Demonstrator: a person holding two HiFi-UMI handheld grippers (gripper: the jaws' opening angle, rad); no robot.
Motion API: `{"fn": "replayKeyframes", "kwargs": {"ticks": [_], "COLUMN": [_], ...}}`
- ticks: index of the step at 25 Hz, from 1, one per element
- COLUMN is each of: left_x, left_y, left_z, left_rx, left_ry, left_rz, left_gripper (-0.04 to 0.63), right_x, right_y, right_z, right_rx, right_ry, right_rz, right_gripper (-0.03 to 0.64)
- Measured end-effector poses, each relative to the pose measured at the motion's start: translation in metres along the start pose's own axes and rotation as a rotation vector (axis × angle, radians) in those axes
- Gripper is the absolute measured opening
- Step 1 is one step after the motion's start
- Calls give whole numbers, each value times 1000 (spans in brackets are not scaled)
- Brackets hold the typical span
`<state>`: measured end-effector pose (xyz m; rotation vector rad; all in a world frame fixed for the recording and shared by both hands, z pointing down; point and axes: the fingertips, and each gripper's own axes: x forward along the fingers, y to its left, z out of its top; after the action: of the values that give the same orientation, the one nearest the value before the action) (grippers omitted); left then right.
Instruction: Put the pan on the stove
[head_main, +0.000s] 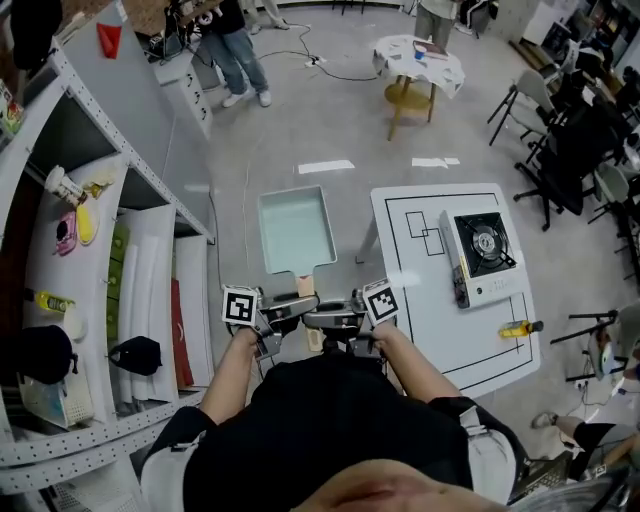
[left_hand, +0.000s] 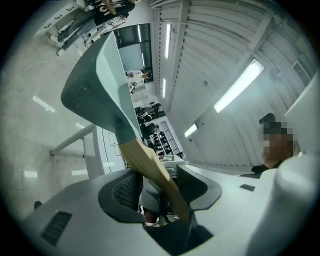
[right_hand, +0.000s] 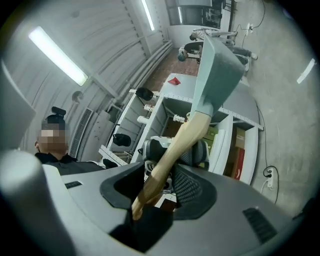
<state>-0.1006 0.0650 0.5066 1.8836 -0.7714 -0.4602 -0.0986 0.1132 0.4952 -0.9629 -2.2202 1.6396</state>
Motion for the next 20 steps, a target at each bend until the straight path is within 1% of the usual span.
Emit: {"fn": "replayKeyframes", "kwargs": {"ticks": [2, 4, 6, 10, 13, 15, 17, 20], "left_x": [4, 6, 6, 10, 11, 12, 16, 15], "left_y": [8, 17, 26, 39, 56, 65, 77, 103], "left_z": [13, 25, 37, 69, 92, 110, 133, 174], "left_rx": [3, 3, -2, -14, -22, -22, -23, -13], "left_ry": [-4, -2, -2, -17, -2, 9, 27, 76], "left_rz": [7, 21, 31, 6, 0, -17, -41, -50], "left_gripper": [213, 213, 215, 215, 215, 215, 215, 216], "right_x": [-4, -5, -5, -6, -5, -4, -4, 0], "right_y": [-7, -12, -19, -32, -44, -56, -70, -92], "right_z": [13, 27, 40, 72, 98, 116, 139, 183], "right_rx": [-14, 6, 4, 11, 11, 33, 33, 24], "right_ry": [17, 12, 13, -1, -20, -39, -61, -108], "right_rz": [2, 16, 17, 22, 26, 18, -4, -32], "right_gripper": [184, 184, 184, 184, 186, 186, 184, 184]}}
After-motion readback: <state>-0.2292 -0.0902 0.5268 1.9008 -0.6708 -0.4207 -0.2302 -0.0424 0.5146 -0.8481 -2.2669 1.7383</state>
